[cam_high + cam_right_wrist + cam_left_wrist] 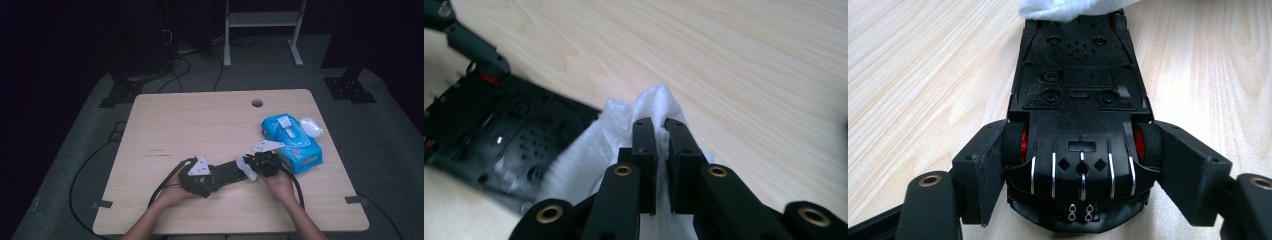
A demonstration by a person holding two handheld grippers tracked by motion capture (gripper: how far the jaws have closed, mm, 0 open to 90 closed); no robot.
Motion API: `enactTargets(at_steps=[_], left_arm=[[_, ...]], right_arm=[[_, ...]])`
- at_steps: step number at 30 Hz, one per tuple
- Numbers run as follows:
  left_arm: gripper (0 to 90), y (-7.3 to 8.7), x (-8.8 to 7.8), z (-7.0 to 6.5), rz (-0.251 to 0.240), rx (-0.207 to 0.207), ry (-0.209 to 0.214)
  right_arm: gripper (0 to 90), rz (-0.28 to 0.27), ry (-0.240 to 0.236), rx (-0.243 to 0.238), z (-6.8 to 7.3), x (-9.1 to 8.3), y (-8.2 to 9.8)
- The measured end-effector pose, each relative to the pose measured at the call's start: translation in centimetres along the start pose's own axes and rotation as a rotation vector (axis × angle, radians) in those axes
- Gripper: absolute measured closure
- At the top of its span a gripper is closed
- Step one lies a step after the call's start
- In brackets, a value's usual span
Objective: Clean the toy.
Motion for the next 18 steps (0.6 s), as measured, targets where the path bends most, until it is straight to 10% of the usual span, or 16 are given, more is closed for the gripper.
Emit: enactTargets(at_steps=[12,18], left_arm=[[26.3,-0.1,-0.1,0.0,0.001,-0.001,0.0],[26.3,-0.2,-0.1,0.0,-0.001,0.003,-0.004]], right_arm=[[83.5,0.009,-0.063,-0.091,3.2,-0.9,1.0],[83.6,0.015,-0.001,-0.058,1.4,-0.7,1.0]])
Point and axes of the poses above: each handheld gripper's, and its own axes: x roughly forward along the jaws, y roughly out of its underside, z roughly to its left, the point moved 5 cm from there along x, roughly forward along the jaws, and after that the axes turned 11 degrees about z, right-handed, at the moved point
